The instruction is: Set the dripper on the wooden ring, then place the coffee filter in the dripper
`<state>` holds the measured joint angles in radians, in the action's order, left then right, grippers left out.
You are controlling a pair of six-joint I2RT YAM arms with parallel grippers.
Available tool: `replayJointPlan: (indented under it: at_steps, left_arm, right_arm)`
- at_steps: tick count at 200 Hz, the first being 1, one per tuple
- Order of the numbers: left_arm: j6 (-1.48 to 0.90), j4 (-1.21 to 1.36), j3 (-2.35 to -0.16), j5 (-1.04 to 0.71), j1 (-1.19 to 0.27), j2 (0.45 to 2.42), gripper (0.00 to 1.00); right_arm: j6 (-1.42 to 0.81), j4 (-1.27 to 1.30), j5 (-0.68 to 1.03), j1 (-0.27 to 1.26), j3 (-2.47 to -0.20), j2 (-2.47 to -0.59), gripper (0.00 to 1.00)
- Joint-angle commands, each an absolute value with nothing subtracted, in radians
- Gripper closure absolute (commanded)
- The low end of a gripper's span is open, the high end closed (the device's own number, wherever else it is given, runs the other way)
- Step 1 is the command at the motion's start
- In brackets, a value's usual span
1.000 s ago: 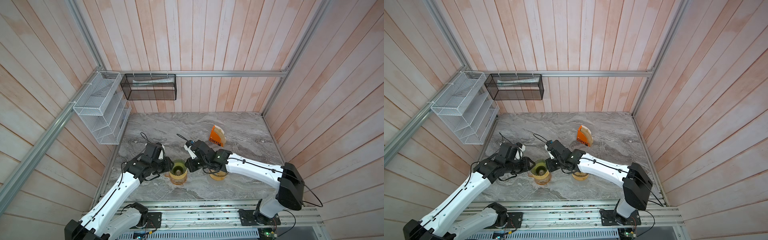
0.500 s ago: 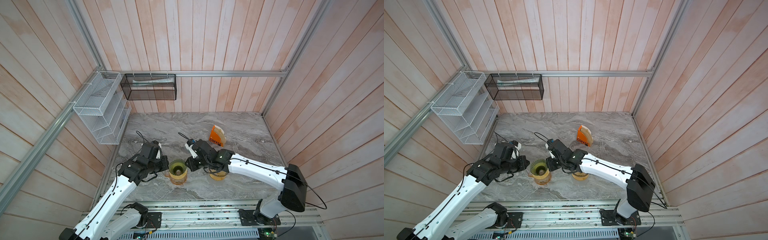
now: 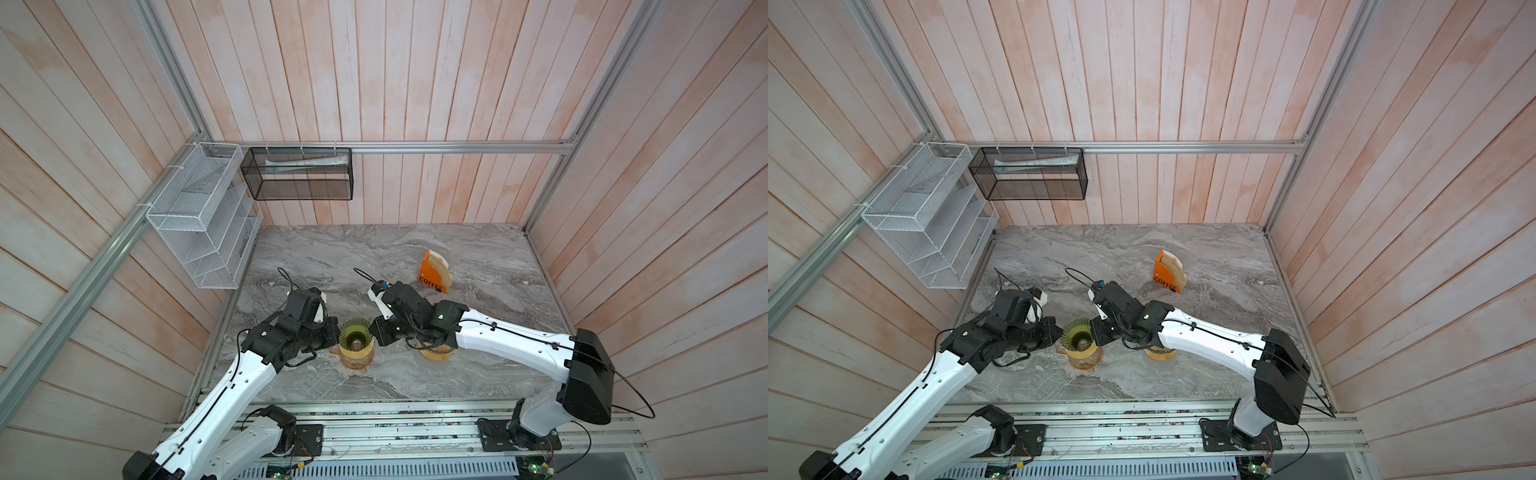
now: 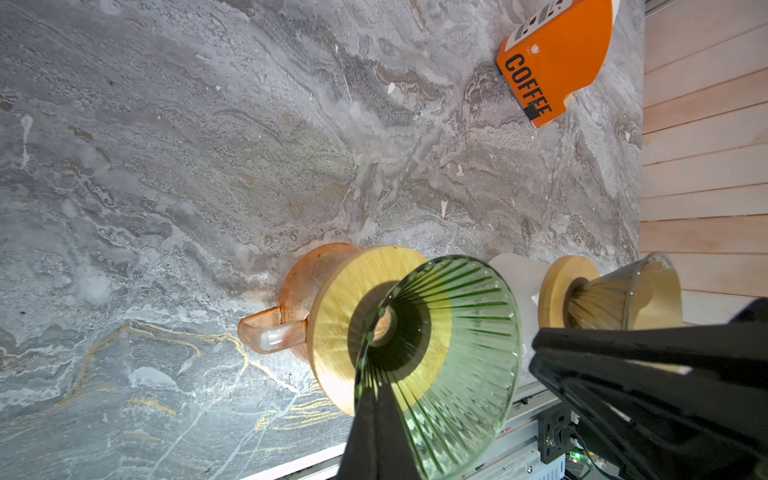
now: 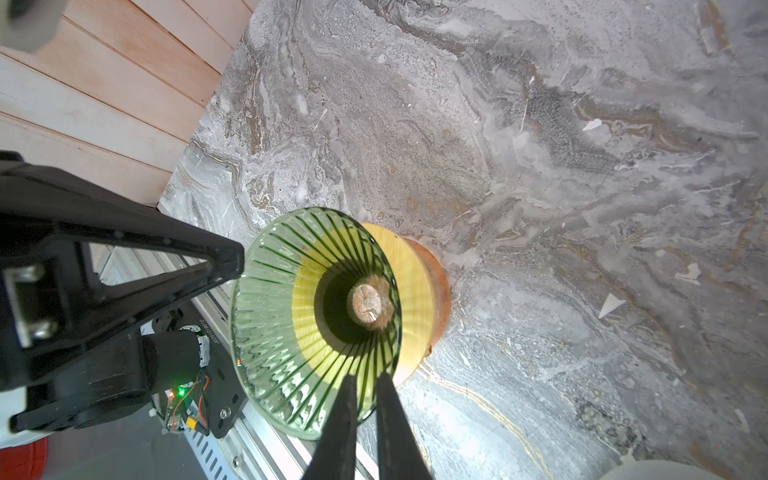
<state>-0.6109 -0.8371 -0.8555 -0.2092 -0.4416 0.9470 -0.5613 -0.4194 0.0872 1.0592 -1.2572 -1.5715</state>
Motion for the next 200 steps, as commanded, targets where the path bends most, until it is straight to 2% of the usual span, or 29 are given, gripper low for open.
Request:
replayJointPlan:
  at_steps: [1,114,200]
  left_arm:
    - [-0.614,-0.804,-0.831,-0.229,-0.445,0.941,1.0]
    - [-0.614,-0.8,-0.831,-0.221,-0.445,0.937,1.0]
    - [-0.58,-0.83,-1.049,-0.208,-0.445,0.999,1.0]
  right_arm:
    - [-0.572,-0.419,0.081,1.066,-1.246,-1.59,0.89]
    - [-0.569,-0.428,0.067,1.066,-1.247,-1.6,0.9]
    - [-0.555,-0.424,0.024,1.02,-1.295,-1.482,0.84]
